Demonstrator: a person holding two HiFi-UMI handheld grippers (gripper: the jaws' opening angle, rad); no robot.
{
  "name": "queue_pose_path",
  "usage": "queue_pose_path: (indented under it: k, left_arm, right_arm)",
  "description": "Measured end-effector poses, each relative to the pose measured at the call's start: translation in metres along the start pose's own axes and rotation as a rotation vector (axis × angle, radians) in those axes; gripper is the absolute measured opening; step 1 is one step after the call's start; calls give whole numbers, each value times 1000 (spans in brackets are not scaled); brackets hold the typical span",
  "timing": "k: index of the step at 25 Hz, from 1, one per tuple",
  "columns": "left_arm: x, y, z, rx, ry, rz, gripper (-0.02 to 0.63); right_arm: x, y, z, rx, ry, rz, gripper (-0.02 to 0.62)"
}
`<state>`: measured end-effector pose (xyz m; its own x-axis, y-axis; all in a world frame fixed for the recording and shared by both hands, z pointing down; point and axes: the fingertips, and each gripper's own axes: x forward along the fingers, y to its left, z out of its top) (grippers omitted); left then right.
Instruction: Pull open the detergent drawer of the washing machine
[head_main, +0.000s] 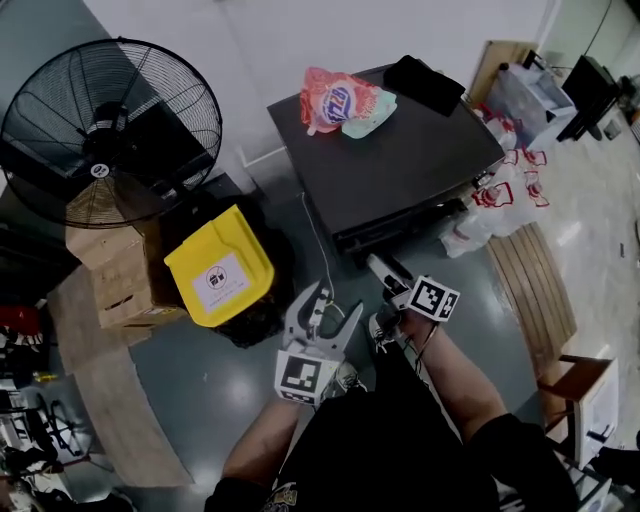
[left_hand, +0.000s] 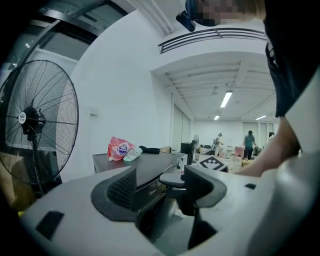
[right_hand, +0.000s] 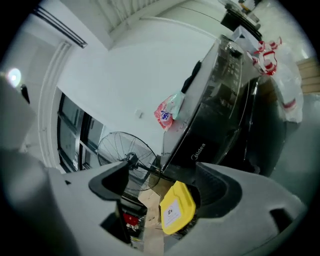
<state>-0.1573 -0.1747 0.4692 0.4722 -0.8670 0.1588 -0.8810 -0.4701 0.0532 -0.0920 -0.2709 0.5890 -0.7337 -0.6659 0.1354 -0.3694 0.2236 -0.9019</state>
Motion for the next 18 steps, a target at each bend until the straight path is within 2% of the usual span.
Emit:
queue_pose_path:
  k: [2,6,9,13,18]
  left_arm:
    - [6,1,0,-16,24,6,273]
    - [19,4,-8,-21,40,21,273]
    - [28,5,-12,-30,59,28,273]
    - [38,7,-19,-34,71,38,273]
    - [49,7,-26,-54,96,42,273]
  right_arm:
    - [6,-15,0,88,-10,-5,439]
    - [17,-41,10,145,-21,-18,443]
    - [27,-58,19,161,-34,-8,451]
    - [34,-77,28,240,-62,-40,469]
    - [46,-90,34,246,-53,-22,476]
